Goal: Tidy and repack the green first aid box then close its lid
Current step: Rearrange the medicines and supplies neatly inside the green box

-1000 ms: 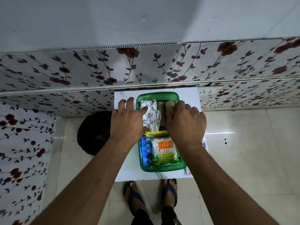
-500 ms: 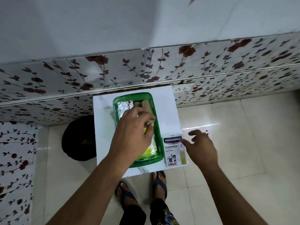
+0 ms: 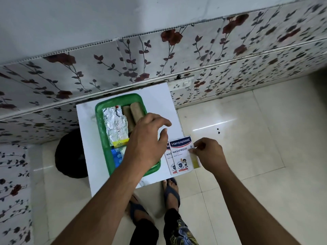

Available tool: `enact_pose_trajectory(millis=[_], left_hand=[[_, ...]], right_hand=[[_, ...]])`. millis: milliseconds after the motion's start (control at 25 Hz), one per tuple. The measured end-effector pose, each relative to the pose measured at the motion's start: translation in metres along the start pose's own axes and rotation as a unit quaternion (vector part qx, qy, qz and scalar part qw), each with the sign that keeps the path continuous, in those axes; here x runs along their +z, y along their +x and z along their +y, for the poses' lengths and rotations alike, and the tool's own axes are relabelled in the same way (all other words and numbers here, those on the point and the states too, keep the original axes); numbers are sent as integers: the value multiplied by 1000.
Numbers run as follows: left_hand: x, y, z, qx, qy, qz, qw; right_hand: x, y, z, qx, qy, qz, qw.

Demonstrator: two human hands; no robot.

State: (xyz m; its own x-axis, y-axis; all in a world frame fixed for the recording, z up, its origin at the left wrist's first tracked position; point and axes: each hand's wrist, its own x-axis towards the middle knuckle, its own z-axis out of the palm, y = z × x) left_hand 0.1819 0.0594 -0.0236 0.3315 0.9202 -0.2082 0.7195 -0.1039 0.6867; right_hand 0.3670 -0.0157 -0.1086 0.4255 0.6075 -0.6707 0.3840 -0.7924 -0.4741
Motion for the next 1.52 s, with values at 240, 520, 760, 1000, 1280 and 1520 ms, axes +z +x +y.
enact_pose_trajectory(millis=[240, 520, 760, 1000, 1280, 1520], left_hand=[[-10, 0, 17, -93, -139, -62, 984], [-72, -4, -25, -229, -208, 116, 944], [-79, 12, -70, -190, 6, 131, 973], [-72, 2, -85, -128, 221, 136, 957], [-73, 1, -107, -134, 271, -19, 953], [-80, -25, -111, -163, -4, 180, 970]], right_hand=[[-47, -27, -36, -39, 279, -30, 959], [-21, -23, -51, -44, 154, 22, 987], [19, -2, -15, 18, -122, -31, 992], [28, -9, -22, 14, -151, 0, 989], [1, -24, -40, -1, -53, 68, 996], [-14, -83, -126, -105, 220, -13, 970]])
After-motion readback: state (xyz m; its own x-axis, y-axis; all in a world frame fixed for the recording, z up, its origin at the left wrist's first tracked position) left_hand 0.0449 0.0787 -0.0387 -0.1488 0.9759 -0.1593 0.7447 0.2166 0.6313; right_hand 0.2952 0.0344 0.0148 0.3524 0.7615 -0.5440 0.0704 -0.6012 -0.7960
